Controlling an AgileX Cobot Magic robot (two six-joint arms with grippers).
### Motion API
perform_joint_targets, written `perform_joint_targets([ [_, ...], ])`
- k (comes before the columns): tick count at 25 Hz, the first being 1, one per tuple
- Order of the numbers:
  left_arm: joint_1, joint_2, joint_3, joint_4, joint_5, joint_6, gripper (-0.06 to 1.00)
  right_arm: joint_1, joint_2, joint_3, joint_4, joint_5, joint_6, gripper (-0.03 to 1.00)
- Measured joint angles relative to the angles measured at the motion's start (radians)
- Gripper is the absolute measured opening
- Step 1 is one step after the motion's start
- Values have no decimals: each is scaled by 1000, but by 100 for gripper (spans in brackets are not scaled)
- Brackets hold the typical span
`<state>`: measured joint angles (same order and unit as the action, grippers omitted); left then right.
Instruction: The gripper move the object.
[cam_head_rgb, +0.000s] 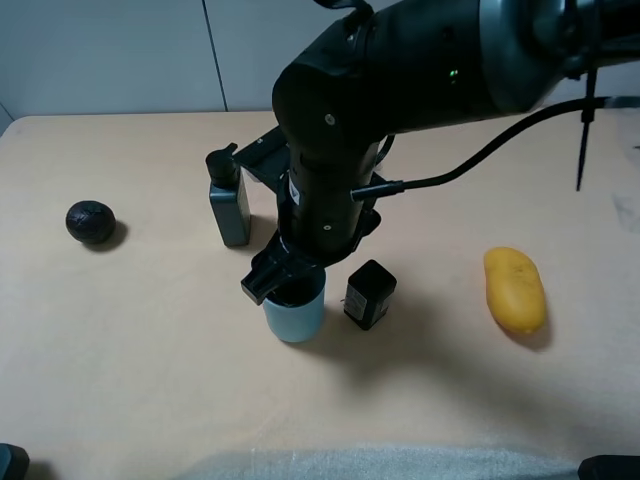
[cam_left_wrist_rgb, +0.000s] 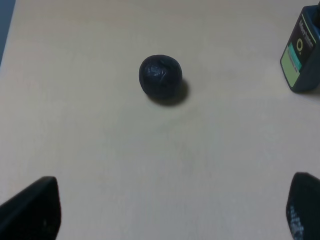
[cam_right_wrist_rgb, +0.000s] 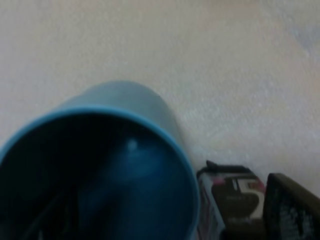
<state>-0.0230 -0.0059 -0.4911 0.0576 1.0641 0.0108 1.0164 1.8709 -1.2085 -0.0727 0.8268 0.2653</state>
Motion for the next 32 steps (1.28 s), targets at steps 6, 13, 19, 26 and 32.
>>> perform_joint_targets([
  [6,0,0,0,0,0,0,91,0,-73,0,7,41,1,57],
  [13,0,0,0,0,0,0,91,0,-181,0,11,122,15,57],
  [19,0,0,0,0,0,0,91,-6,-279,0,26,194,23,57],
  [26,0,0,0,0,0,0,91,-60,-407,1,45,267,29,61],
  [32,0,0,0,0,0,0,91,-156,-507,1,44,346,29,69],
])
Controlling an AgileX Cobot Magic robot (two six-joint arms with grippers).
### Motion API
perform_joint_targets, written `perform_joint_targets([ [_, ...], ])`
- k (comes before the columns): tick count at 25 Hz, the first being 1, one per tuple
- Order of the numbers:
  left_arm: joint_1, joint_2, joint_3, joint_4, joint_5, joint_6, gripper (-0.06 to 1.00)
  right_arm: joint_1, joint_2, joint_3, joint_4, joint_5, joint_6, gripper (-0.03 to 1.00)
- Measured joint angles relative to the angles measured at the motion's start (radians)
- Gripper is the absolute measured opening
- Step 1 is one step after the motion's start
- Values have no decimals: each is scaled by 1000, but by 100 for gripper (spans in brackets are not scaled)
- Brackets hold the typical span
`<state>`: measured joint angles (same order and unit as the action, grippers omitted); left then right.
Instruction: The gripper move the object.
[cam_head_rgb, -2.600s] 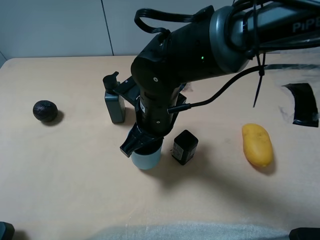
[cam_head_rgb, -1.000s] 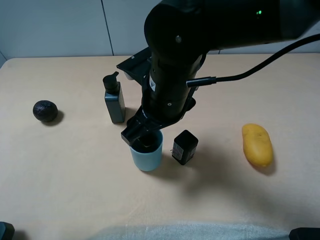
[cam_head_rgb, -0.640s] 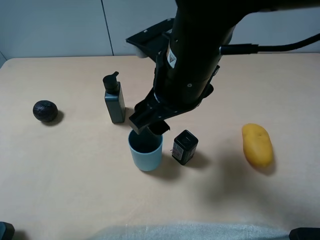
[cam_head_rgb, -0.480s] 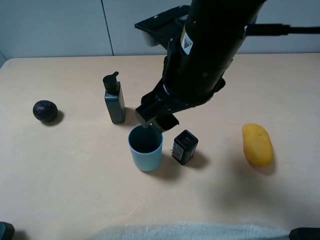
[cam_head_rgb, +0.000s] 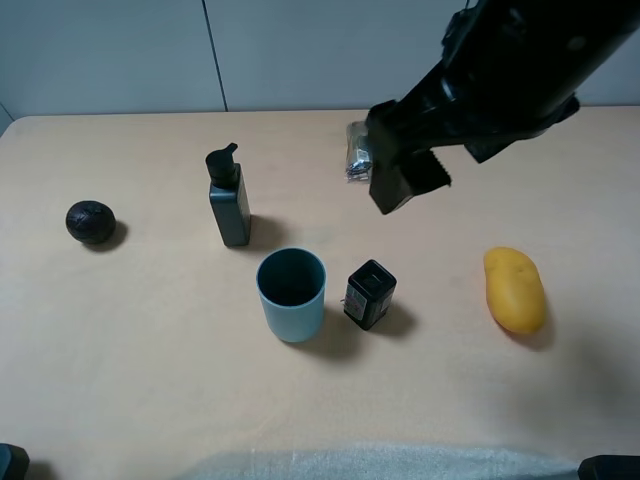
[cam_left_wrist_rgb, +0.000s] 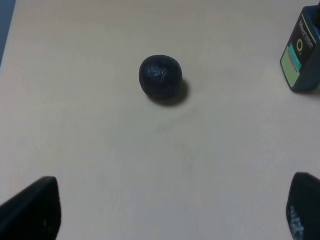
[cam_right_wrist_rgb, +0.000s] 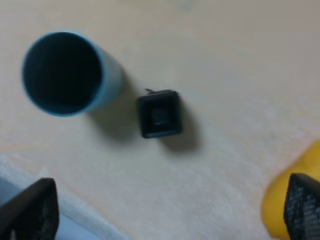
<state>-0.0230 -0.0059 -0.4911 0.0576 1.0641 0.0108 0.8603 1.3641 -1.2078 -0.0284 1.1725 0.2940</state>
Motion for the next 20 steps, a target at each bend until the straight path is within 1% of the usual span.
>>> perform_joint_targets([
  [4,0,0,0,0,0,0,91,-76,-53,0,-8,42,-7,69],
  [10,0,0,0,0,0,0,91,-172,-145,0,-15,43,-13,69],
  [13,0,0,0,0,0,0,91,-200,-195,0,-34,44,-15,69],
  [20,0,0,0,0,0,0,91,-209,-290,7,-54,46,-40,69],
])
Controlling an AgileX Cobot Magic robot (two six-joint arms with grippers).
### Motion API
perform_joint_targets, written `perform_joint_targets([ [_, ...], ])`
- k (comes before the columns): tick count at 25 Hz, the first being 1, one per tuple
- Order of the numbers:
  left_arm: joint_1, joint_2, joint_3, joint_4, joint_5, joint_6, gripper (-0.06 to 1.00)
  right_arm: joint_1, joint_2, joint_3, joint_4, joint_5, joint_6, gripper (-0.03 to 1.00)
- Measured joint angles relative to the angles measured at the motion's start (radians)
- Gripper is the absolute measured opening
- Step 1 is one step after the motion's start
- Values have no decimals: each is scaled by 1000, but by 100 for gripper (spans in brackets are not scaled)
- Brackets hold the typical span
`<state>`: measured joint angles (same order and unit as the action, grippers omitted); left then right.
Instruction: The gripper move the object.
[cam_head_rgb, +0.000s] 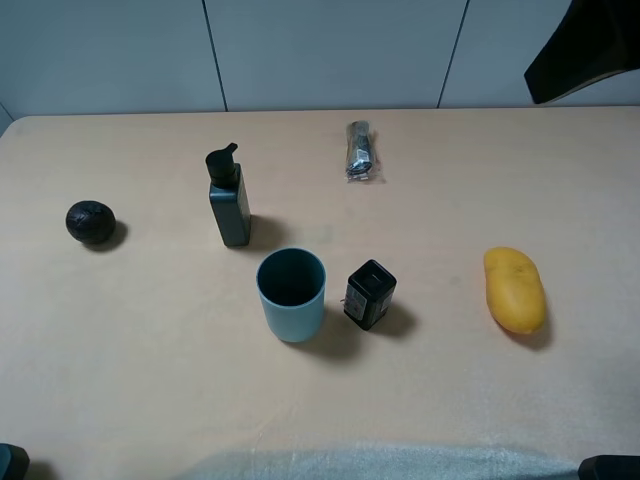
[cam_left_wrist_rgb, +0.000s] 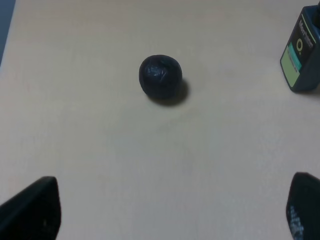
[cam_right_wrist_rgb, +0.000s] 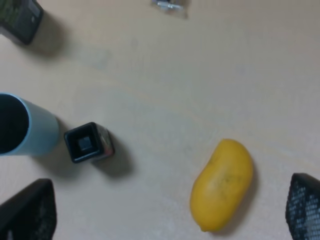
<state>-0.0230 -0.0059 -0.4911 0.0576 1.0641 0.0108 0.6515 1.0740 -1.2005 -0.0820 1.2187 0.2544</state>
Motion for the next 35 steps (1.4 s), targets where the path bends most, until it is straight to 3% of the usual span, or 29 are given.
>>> perform_joint_targets([
  [10,0,0,0,0,0,0,91,0,-135,237,-53,-1,-1,69],
  [20,0,0,0,0,0,0,91,-15,-288,319,-54,0,0,69],
  [30,0,0,0,0,0,0,91,-295,-471,320,-55,-11,0,69],
  [35,0,0,0,0,0,0,91,-390,-575,320,-55,-24,0,69],
])
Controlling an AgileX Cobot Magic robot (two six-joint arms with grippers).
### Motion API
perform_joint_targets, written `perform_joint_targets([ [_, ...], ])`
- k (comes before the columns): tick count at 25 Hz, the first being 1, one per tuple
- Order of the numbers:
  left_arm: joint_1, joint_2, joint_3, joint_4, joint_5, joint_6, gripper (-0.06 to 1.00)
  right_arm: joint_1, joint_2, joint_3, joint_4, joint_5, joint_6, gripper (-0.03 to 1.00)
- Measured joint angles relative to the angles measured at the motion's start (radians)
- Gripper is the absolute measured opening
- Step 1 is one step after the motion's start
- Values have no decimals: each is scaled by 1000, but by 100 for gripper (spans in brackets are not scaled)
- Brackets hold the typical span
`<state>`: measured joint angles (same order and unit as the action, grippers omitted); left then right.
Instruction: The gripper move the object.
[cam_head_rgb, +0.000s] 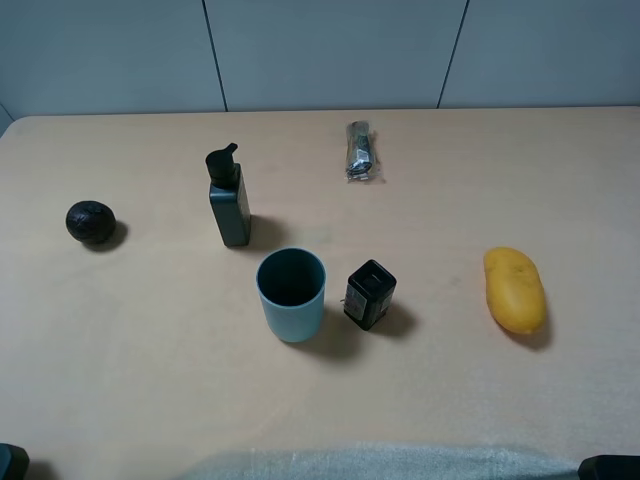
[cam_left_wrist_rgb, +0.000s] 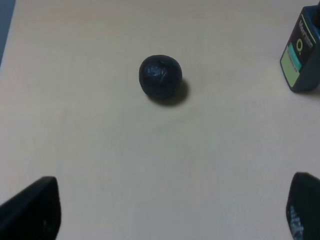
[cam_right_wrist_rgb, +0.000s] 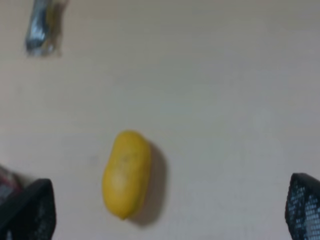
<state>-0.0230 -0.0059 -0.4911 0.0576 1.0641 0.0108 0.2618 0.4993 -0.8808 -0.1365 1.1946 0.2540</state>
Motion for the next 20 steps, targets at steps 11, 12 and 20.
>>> perform_joint_targets([
  [11,0,0,0,0,0,0,91,-103,-192,0,-19,1,-7,69],
  [12,0,0,0,0,0,0,91,-106,-206,0,-24,1,-9,69],
  [20,0,0,0,0,0,0,91,-121,-296,86,-32,-34,-20,69],
])
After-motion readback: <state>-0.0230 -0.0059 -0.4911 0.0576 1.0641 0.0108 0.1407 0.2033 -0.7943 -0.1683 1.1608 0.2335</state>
